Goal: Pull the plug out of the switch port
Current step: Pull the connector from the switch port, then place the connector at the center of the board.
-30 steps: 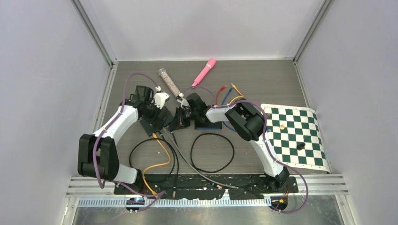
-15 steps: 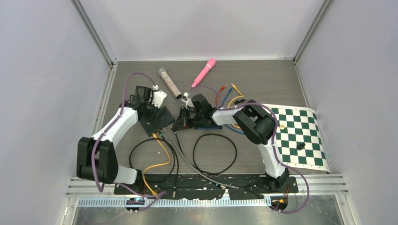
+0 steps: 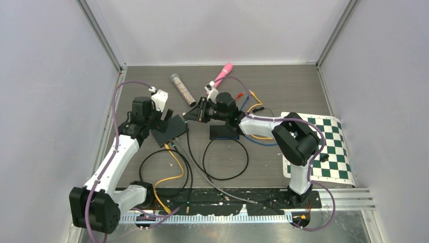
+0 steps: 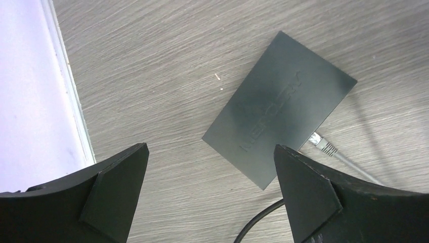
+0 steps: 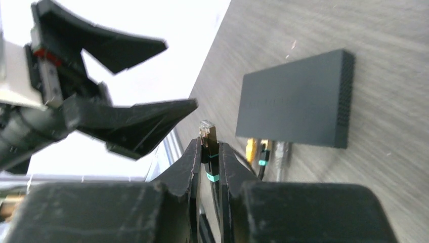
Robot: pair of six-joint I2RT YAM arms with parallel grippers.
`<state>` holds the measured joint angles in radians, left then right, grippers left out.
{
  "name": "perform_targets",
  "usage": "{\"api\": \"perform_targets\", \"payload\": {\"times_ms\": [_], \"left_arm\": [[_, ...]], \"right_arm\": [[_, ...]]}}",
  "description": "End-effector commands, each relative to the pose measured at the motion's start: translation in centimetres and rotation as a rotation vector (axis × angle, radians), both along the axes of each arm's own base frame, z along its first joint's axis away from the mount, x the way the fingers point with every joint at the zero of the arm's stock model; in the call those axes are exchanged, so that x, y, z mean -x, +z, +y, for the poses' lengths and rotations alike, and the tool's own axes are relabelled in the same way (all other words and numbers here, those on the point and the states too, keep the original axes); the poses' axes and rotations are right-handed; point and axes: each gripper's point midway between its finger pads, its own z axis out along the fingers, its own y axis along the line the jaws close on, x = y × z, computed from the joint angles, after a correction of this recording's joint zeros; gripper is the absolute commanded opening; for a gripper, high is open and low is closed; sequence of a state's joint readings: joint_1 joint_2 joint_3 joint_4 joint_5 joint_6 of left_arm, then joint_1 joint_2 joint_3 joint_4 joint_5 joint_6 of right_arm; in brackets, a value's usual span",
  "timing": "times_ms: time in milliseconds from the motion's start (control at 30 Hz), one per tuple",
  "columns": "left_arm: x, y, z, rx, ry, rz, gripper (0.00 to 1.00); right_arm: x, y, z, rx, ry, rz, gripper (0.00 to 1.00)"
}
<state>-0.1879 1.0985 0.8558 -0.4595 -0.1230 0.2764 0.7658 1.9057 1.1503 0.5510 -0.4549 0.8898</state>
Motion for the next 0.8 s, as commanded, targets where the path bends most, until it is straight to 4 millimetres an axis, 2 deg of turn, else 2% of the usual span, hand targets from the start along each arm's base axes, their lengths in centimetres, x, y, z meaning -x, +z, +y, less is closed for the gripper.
{"api": "perform_targets", "payload": {"times_ms": [0, 133, 167, 233, 267, 300, 333, 367, 400, 433, 467, 500, 533, 567, 767], "left_arm": [[-0.3, 2.1, -0.6, 0.109, 0.059, -0.117, 1.0], [0.6, 2.4, -0.9, 0.16, 0.072, -0.125, 0.99], [0.8, 2.4, -0.9, 0.164, 0.077, -0.128, 1.0], [1.1, 2.4, -0.7, 0.164, 0.087, -0.129, 1.0], [1.2, 2.5, -0.6, 0.162, 0.092, -0.131, 1.0], [1.2, 2.5, -0.5, 0.161, 0.099, -0.135, 1.0], [1.2, 2.6, -0.4, 0.161, 0.108, -0.137, 1.0], [1.3, 2.5, -0.3, 0.159, 0.115, -0.131, 1.0], [1.3, 2.3, -0.1, 0.156, 0.128, -0.125, 1.0], [1.4, 1.9, 0.2, 0.153, 0.155, -0.113, 1.0], [1.5, 1.5, 0.8, 0.139, 0.193, -0.094, 1.0], [1.7, 1.0, 1.0, 0.132, 0.213, -0.071, 1.0], [1.9, 0.5, 1.2, 0.128, 0.229, -0.052, 1.0], [2.0, 0.3, 1.3, 0.129, 0.247, -0.042, 1.0], [2.1, 0.1, 0.8, 0.188, 0.264, -0.06, 1.0]], "right_arm": [[-4.2, 3.2, -1.2, -0.035, -0.199, -0.054, 0.05], [-7.6, 1.6, -2.8, 0.056, -0.325, -0.021, 0.05], [-8.2, 0.5, -3.7, 0.104, -0.35, -0.002, 0.05], [-9.0, -0.3, -4.7, 0.159, -0.382, -0.01, 0.05], [-9.5, 0.0, -4.9, 0.176, -0.387, -0.035, 0.05], [-9.6, -0.9, -5.3, 0.22, -0.386, -0.019, 0.05], [-10.3, -0.4, -5.4, 0.245, -0.394, -0.053, 0.05], [-10.2, -1.6, -5.8, 0.299, -0.394, -0.034, 0.05], [-10.7, -1.2, -5.8, 0.319, -0.394, -0.062, 0.05], [-10.7, -2.4, -6.1, 0.361, -0.386, -0.043, 0.05], [-11.0, -2.0, -6.0, 0.373, -0.377, -0.064, 0.05], [-10.9, -3.2, -6.2, 0.409, -0.368, -0.048, 0.05], [-11.1, -3.3, -6.2, 0.427, -0.366, -0.05, 0.05], [-10.8, -4.6, -6.5, 0.465, -0.36, -0.023, 0.05], [-11.2, -7.6, -7.2, 0.572, -0.341, 0.0, 0.1]]}}
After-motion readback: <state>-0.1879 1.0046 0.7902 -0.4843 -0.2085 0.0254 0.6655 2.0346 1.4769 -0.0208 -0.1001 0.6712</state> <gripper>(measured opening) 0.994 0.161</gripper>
